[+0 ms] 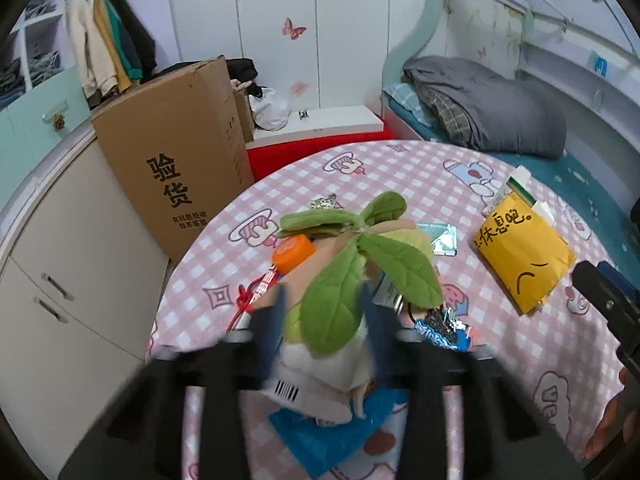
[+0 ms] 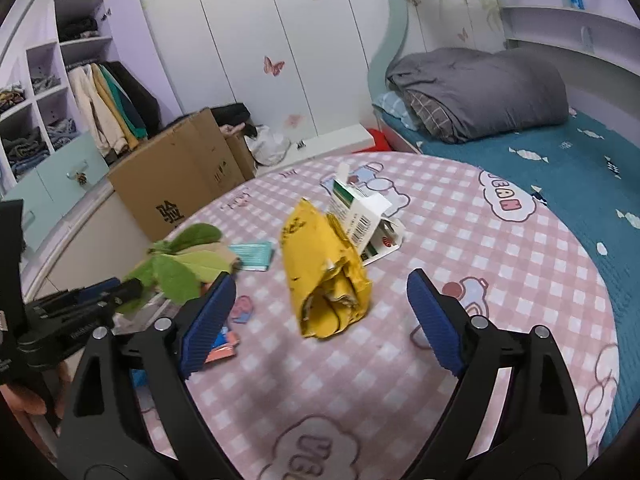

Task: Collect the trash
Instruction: 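Grasp the green plant leaves with the left gripper while the right gripper grasps the yellow paper bag, then carry both items over the blue bin and open both grippers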

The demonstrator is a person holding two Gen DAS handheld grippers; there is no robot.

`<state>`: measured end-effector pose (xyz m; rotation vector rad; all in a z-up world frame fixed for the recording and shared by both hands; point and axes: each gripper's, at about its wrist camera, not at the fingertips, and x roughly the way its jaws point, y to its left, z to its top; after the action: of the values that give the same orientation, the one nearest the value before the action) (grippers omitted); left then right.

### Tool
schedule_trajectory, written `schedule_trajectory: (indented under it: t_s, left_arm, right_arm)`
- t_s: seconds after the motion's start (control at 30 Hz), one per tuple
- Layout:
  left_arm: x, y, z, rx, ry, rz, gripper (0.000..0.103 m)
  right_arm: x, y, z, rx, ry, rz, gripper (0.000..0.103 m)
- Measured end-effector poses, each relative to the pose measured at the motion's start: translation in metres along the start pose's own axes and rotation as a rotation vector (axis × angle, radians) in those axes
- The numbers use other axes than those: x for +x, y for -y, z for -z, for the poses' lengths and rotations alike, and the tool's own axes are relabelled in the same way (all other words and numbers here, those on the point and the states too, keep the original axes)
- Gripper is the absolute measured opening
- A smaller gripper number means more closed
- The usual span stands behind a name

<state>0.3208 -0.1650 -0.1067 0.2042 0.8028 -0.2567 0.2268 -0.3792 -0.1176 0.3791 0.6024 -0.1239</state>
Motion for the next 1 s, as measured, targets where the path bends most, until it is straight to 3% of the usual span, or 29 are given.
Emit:
schedule_trajectory:
  t_s: [0.03,0.1,0.27,0.3,0.33,0.4,0.43,0.7,1.0]
  left_arm:
    - [0.002,-0.001,-0.002,0.0,-0.003,-0.001,0.003]
    - [0.001,-0.003,-0.005,-0.011,0.004,0.008,0.003]
    - [-0.022,-0.008,-0.011,-0.035,0.111,0.006,0.002]
    - [-0.028,-0.008,-0.012,-0.043,0.131,0.01,0.002]
    - [-0.032,-0.009,-0.013,-0.046,0.148,0.011,0.002]
    - [-0.044,-0.011,-0.013,-0.055,0.187,0.021,0.002]
    - [-0.05,-0.013,-0.013,-0.058,0.206,0.02,0.002]
    - [-0.098,-0.037,-0.003,-0.114,0.301,0.028,0.002]
    - [-0.144,-0.097,0.03,-0.215,0.328,-0.006,0.002]
  right_arm:
    - [0.007,0.002,-0.002,0.006,-0.014,-0.008,0.086]
    - [0.021,0.004,-0.004,0.016,-0.045,-0.002,0.086]
    - [0.04,0.005,-0.008,0.02,-0.098,-0.011,0.086]
    - [0.042,0.005,-0.007,0.019,-0.109,-0.015,0.078]
    - [0.043,0.004,-0.007,0.009,-0.121,-0.017,0.054]
    - [0.043,0.001,-0.005,-0.01,-0.13,-0.03,0.033]
    - [0.041,-0.002,-0.005,-0.018,-0.121,-0.028,0.029]
    - [-0.011,-0.03,-0.009,-0.052,-0.014,-0.085,0.025]
    - [-0.055,-0.127,-0.005,-0.161,0.019,-0.258,0.025]
